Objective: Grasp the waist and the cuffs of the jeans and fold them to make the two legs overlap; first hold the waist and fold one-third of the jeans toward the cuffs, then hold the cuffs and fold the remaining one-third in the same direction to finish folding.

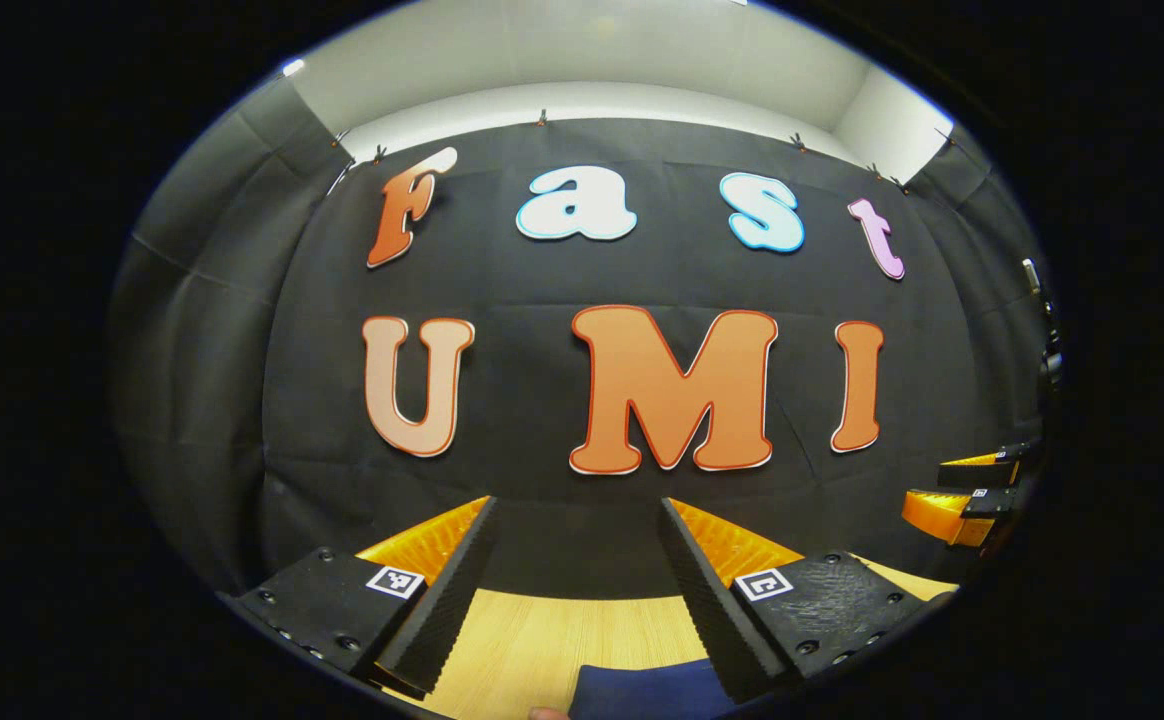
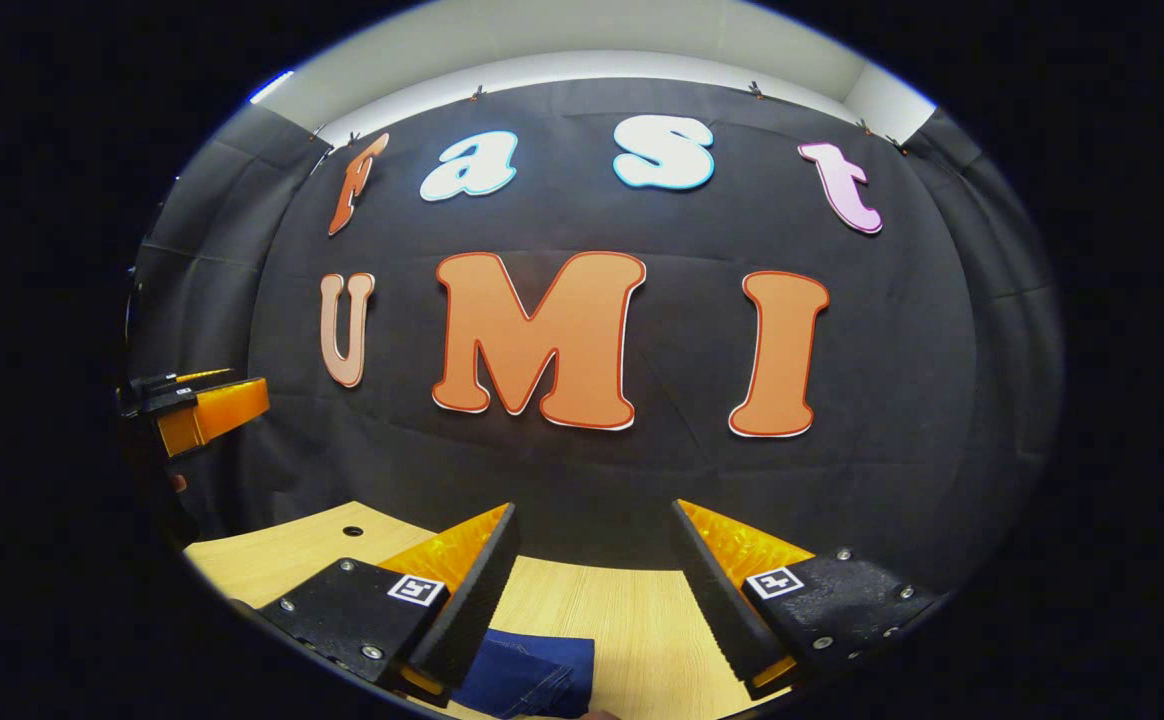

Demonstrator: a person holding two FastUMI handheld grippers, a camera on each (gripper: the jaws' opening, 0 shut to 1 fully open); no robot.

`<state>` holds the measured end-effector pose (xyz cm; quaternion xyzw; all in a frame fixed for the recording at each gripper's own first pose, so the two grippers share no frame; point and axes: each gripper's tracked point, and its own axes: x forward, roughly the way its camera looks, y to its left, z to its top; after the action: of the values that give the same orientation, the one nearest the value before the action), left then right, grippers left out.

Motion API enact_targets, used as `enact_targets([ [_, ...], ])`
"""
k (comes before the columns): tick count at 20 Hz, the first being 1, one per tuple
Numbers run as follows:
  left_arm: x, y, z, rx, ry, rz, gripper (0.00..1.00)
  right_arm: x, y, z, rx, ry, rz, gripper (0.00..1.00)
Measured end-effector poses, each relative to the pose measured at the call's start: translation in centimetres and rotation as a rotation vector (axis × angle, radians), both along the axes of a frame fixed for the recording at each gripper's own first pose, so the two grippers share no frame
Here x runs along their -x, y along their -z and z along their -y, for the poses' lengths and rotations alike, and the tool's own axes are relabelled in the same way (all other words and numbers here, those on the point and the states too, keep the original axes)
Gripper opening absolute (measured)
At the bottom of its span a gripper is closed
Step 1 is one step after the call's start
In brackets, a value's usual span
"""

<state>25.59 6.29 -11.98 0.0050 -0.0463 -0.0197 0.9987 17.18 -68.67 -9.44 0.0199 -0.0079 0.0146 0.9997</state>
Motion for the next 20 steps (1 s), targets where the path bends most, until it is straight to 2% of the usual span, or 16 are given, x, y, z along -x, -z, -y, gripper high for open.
enact_targets([
  [2,-0.1,0.2,-0.3,-0.012,-0.021,-0.018,0.95,-0.1,0.5,-0.4,-0.008,-0.009,-0.007,0.94],
  [10,0.3,2.9,-0.6,0.028,0.011,-0.067,0.97,-0.9,1.1,-1.9,-0.006,-0.021,-0.010,0.94],
  [18,0.2,2.6,-1.7,0.000,0.053,-0.048,0.98,-0.5,1.3,-3.4,0.001,0.008,-0.015,0.94],
  [19,0.2,2.5,-1.8,-0.005,0.059,-0.040,0.95,-0.5,1.1,-3.9,0.003,0.007,-0.015,0.94],
  [20,0.3,2.5,-1.9,-0.009,0.063,-0.036,0.97,-0.4,1.2,-4.4,0.001,0.011,-0.020,0.94],
])
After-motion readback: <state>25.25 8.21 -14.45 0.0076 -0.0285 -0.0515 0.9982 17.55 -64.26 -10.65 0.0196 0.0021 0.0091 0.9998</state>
